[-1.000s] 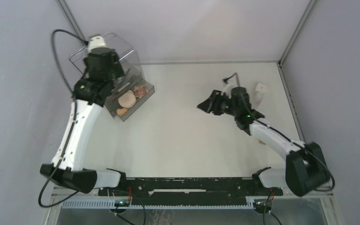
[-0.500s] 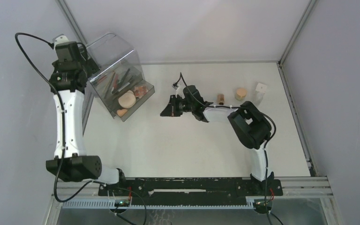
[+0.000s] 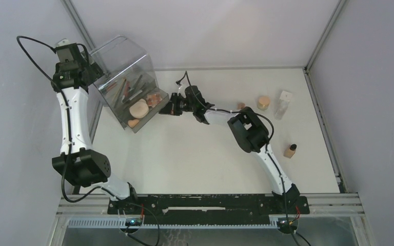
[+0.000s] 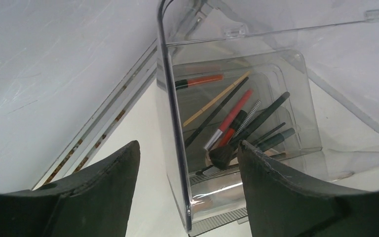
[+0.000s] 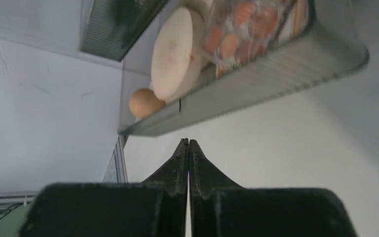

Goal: Organize the makeup
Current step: Close the drawer in the storage box.

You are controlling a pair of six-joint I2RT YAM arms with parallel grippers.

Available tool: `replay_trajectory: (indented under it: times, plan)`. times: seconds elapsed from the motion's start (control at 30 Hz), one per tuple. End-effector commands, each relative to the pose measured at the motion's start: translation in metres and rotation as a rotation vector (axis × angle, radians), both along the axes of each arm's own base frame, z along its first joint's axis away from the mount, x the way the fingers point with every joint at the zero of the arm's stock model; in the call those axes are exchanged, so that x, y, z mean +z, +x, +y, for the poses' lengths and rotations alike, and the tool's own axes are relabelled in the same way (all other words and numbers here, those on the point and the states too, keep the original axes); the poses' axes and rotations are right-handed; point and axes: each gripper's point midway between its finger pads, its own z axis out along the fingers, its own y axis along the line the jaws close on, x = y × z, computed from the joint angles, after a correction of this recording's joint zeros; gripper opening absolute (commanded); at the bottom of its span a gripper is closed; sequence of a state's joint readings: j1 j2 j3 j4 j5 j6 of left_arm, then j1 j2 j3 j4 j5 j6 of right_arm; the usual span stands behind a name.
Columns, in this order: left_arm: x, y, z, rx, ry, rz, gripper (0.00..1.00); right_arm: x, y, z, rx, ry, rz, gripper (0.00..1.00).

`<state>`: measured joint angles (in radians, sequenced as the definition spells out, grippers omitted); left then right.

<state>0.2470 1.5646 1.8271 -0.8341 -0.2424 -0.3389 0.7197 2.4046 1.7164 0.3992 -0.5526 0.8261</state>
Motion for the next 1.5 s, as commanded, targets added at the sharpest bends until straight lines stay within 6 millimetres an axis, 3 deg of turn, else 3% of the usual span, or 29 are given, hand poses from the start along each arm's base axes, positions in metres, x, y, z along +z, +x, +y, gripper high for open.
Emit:
replay_trajectory:
  times: [0.0,0.1,0.23,0.43,0.57,0.63,0.7,0.77,0.9,1.0,1.13,1.37,1.47]
  plan:
    - [-0.003,0.010,-0.007,-0.082,-0.019,-0.004,0.76,0.015,0.010,0.037,0.006,0.060,-0.036,0.03]
    - [-0.007,0.012,-0.013,-0.117,-0.033,0.002,0.76,0.016,0.017,0.055,-0.002,0.087,-0.044,0.03]
    - [-0.016,0.014,-0.018,-0.146,-0.051,0.026,0.75,0.032,0.023,0.074,-0.014,0.143,-0.078,0.03]
    - [-0.033,0.018,-0.030,-0.195,-0.114,0.047,0.74,0.039,0.031,0.091,-0.081,0.183,-0.136,0.03]
    - [-0.037,0.020,-0.036,-0.221,-0.138,0.048,0.74,0.032,0.046,0.104,-0.148,0.153,-0.154,0.04]
    - [-0.038,0.020,-0.041,-0.244,-0.154,0.048,0.73,0.039,0.053,0.106,-0.148,0.149,-0.181,0.04]
    - [-0.039,0.019,-0.047,-0.268,-0.172,0.048,0.73,0.037,0.064,0.095,-0.194,0.181,-0.150,0.08]
    - [-0.041,0.018,-0.052,-0.287,-0.185,0.049,0.73,0.047,0.067,0.083,-0.226,0.230,-0.134,0.11]
    - [-0.043,0.015,-0.057,-0.299,-0.182,0.051,0.70,0.064,0.057,0.071,-0.133,0.222,-0.159,0.12]
    - [-0.047,0.014,-0.064,-0.327,-0.187,0.063,0.66,0.083,0.053,0.047,-0.125,0.233,-0.176,0.13]
    - [-0.053,0.012,-0.085,-0.404,-0.177,0.089,0.63,0.098,0.058,-0.001,-0.163,0.172,-0.215,0.14]
    - [-0.056,0.010,-0.122,-0.520,-0.142,0.131,0.63,0.092,0.073,-0.093,-0.281,0.009,-0.186,0.18]
    - [-0.051,0.008,-0.133,-0.553,-0.137,0.119,0.63,0.100,0.079,-0.128,-0.328,-0.042,-0.187,0.21]
